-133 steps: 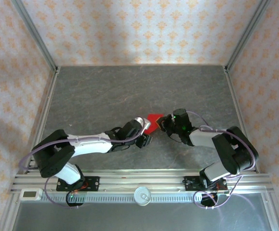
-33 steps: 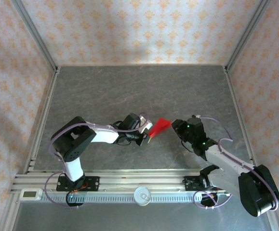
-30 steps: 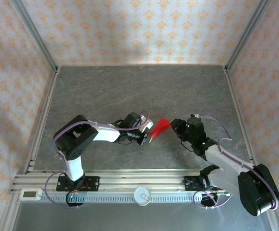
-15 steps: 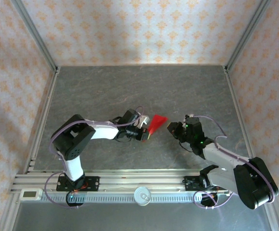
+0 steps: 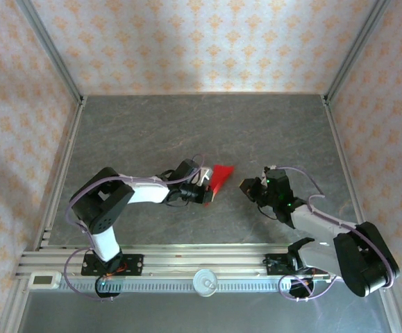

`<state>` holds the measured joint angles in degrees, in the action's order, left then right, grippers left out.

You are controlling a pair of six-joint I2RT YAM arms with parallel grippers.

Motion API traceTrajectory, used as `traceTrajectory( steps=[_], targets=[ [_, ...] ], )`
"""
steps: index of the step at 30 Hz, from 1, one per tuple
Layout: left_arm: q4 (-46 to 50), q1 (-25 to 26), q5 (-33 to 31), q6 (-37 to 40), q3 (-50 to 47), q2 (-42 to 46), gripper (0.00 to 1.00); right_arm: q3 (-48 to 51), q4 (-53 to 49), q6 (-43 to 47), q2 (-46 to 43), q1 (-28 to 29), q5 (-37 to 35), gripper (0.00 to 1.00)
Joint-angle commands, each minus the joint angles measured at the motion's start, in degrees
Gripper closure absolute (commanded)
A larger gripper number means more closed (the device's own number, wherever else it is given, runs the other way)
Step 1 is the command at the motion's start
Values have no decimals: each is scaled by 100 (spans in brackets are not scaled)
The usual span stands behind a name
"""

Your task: Fold a paper plane with a square sheet of paper (pick it up from the middle)

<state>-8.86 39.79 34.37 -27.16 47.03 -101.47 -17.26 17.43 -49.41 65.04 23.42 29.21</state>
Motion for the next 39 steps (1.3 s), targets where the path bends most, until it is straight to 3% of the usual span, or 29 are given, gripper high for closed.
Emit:
traceTrajectory(
  steps=[1, 6, 11, 20, 28, 39],
  targets=[
    [291, 33, 374, 35, 298, -232, 100, -13, 409, 64, 104, -30, 312, 91],
    [183, 23, 925, -69, 448, -544, 100, 56, 886, 24, 238, -30, 613, 92],
    [-613, -45, 1419, -574, 240, -681, 100, 31, 1060, 71, 516, -26, 742, 92],
    [-1176, -163, 1935, -1081, 171, -979, 100, 21, 1383, 126, 963, -30, 985, 95],
    [-1873, -218, 2118, -1555, -41, -1089, 100, -154, 1586, 115, 1387, -76, 749, 99],
    [-2189, -245, 2186, -1950, -67, -1283, 100, -522, 1856, 202, 2090, -136, 1052, 100]
  ],
)
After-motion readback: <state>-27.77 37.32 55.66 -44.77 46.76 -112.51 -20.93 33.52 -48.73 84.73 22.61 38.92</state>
